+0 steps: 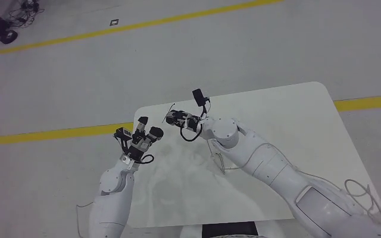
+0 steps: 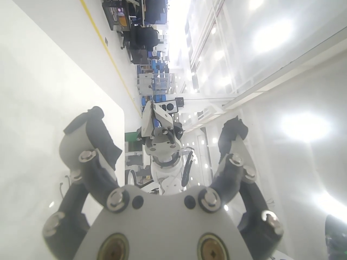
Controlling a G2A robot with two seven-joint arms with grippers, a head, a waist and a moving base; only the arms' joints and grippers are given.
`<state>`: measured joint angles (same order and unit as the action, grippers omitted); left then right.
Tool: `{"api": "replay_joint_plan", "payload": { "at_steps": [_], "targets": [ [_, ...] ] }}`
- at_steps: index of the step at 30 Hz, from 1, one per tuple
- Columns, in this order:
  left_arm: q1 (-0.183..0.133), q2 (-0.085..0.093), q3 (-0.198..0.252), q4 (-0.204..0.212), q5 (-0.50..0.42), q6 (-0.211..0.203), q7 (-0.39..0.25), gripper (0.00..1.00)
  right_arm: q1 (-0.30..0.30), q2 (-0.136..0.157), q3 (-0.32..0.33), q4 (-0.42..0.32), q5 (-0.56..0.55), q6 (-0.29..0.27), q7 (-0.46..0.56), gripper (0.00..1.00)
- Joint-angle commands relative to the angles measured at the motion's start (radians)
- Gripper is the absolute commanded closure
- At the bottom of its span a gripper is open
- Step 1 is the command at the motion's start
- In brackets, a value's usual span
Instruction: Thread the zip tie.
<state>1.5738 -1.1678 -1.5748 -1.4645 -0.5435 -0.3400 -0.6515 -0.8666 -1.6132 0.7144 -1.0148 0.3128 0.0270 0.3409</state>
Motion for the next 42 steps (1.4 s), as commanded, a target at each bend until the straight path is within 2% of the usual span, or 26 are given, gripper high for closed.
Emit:
{"api": "replay_joint_plan", "payload": {
  "at_steps": [1, 7, 13, 20, 23, 29, 30, 31, 33, 35, 38, 42],
  "targets": [
    [0.000, 0.000, 0.000, 0.000, 0.000, 0.000, 0.000, 0.00, 0.000, 0.000, 0.000, 0.000, 0.000, 0.000, 0.000, 1.00],
    [-0.010, 0.000, 0.017, -0.007, 0.017, 0.000, 0.000, 0.00, -0.031, -0.001, -0.008, -0.032, -0.041, 0.020, -0.007, 1.00],
    [-0.017, 0.003, 0.018, -0.002, 0.040, 0.000, -0.015, 0.00, -0.039, -0.008, -0.010, -0.025, -0.057, 0.028, -0.019, 1.00],
    [-0.018, 0.003, 0.021, -0.003, 0.042, 0.004, -0.008, 0.00, -0.042, -0.008, -0.010, -0.025, -0.059, 0.027, -0.022, 1.00],
    [-0.015, 0.003, 0.026, -0.011, 0.045, 0.014, 0.009, 0.00, -0.057, -0.006, -0.005, -0.044, -0.083, 0.031, -0.033, 1.00],
    [-0.006, 0.006, 0.020, -0.011, 0.048, 0.009, 0.002, 0.01, -0.072, -0.004, 0.004, -0.072, -0.123, 0.044, -0.040, 1.00],
    [-0.004, 0.007, 0.019, -0.013, 0.046, 0.010, 0.000, 0.08, -0.075, -0.004, 0.007, -0.078, -0.129, 0.047, -0.040, 1.00],
    [-0.003, 0.008, 0.018, -0.013, 0.046, 0.011, -0.002, 0.21, -0.077, -0.004, 0.008, -0.082, -0.134, 0.049, -0.041, 1.00],
    [0.000, 0.010, 0.017, -0.013, 0.052, 0.014, -0.006, 0.29, -0.081, -0.004, 0.011, -0.090, -0.147, 0.052, -0.045, 1.00],
    [0.001, 0.011, 0.017, -0.013, 0.057, 0.015, -0.008, 0.45, -0.086, -0.004, 0.014, -0.097, -0.155, 0.054, -0.047, 1.00],
    [0.003, 0.012, 0.017, -0.016, 0.056, 0.023, -0.014, 0.54, -0.092, -0.005, 0.016, -0.105, -0.170, 0.056, -0.051, 1.00],
    [0.005, 0.015, 0.017, -0.017, 0.055, 0.029, -0.017, 0.57, -0.098, -0.007, 0.017, -0.112, -0.190, 0.058, -0.056, 1.00]
  ]
}}
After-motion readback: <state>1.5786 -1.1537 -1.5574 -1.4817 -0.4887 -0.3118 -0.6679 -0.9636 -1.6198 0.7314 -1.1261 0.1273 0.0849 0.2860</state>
